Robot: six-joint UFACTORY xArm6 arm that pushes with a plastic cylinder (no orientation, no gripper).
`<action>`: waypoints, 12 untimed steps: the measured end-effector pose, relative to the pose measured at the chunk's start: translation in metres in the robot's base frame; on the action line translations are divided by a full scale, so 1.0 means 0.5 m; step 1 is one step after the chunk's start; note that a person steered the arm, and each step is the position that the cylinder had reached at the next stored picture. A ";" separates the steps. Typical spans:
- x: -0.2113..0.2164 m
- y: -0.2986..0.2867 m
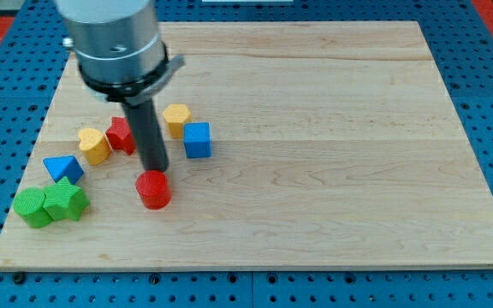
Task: Push blue cube towards bottom right
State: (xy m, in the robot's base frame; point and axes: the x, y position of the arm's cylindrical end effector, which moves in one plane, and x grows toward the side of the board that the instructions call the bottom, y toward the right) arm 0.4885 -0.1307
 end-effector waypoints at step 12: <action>-0.120 0.183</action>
State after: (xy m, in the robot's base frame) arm 0.4287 -0.0393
